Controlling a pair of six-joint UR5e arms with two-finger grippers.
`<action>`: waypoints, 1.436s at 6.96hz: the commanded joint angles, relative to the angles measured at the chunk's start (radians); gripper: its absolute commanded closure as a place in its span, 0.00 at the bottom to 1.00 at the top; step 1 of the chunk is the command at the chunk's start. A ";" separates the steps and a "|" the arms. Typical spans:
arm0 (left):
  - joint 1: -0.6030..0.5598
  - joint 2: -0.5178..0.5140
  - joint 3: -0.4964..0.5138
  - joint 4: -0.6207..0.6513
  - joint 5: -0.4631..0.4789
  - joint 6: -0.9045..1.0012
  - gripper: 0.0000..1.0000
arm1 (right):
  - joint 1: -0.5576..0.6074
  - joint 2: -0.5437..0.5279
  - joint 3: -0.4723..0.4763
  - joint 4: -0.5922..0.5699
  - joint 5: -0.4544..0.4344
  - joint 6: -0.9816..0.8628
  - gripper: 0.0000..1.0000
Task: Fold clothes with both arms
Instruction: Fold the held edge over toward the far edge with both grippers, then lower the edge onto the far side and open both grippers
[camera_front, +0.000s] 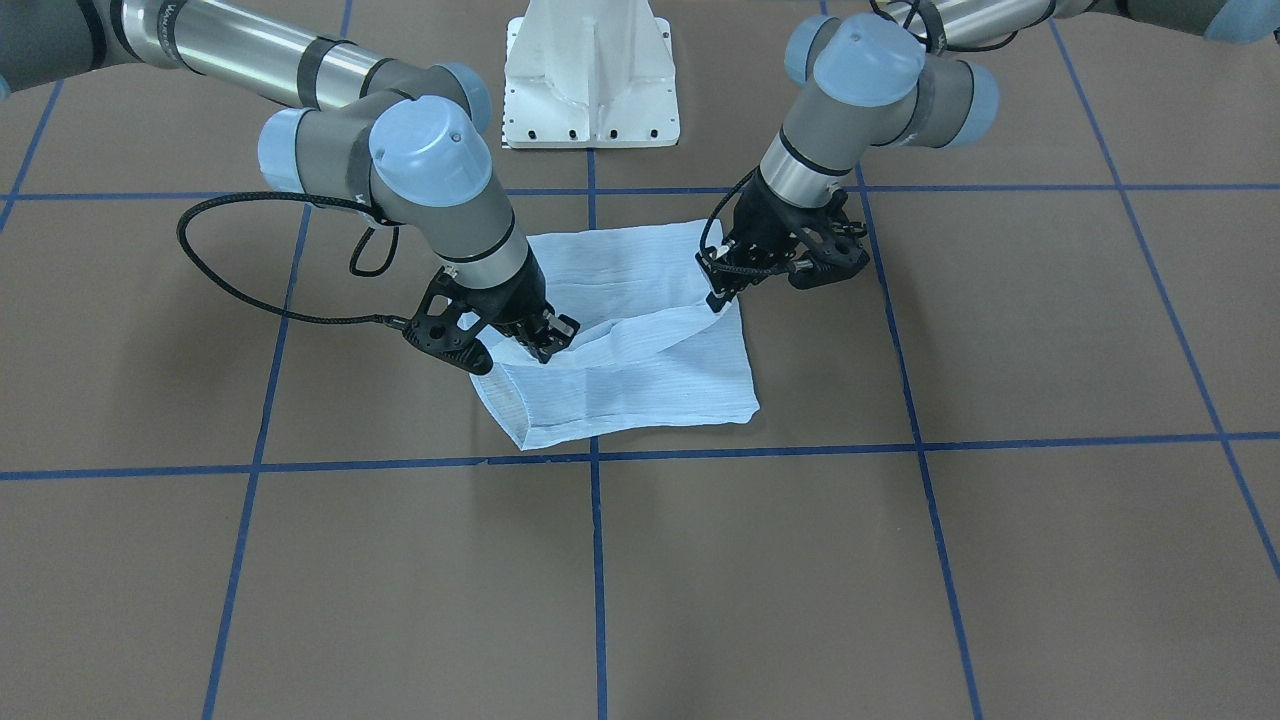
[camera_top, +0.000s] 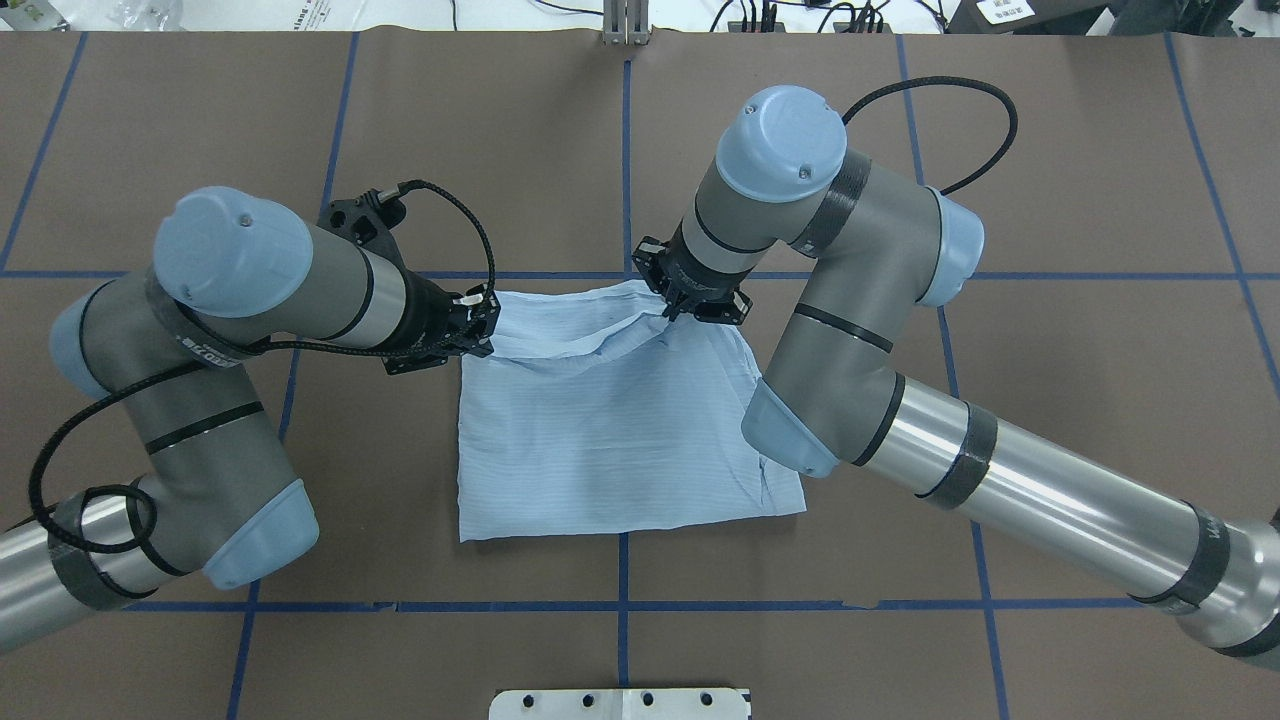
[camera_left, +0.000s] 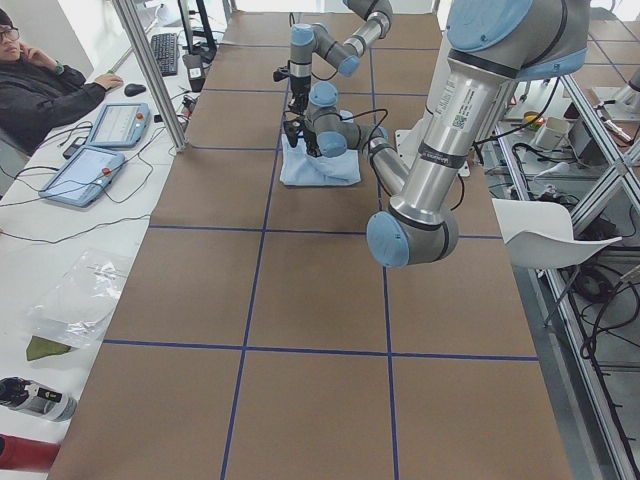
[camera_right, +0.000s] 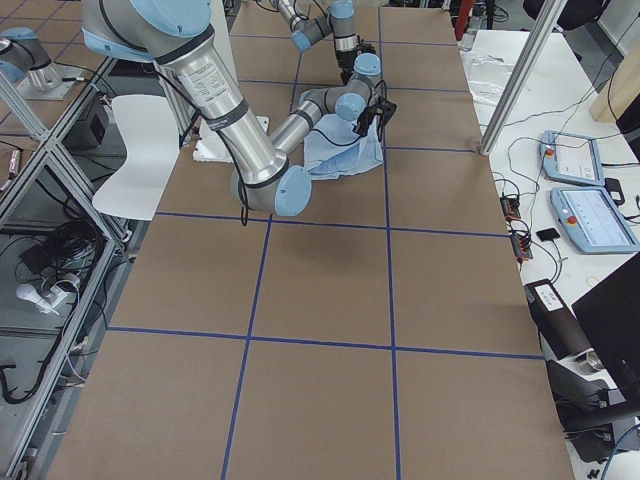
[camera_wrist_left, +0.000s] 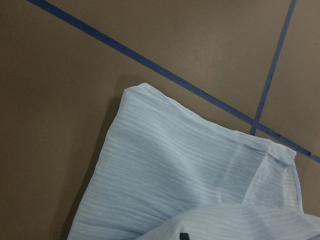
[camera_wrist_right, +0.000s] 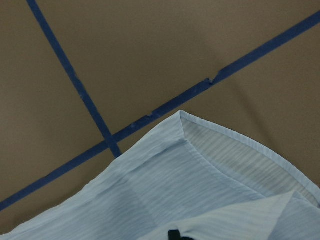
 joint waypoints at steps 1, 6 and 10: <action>-0.010 -0.008 0.045 -0.034 0.001 0.003 1.00 | 0.004 0.011 -0.015 0.006 0.000 -0.002 1.00; -0.039 -0.008 0.045 -0.034 0.001 0.009 0.75 | 0.004 0.055 -0.087 0.014 -0.011 -0.005 0.23; -0.061 -0.007 0.046 -0.024 0.001 0.006 0.01 | 0.019 0.057 -0.098 0.037 -0.031 -0.007 0.00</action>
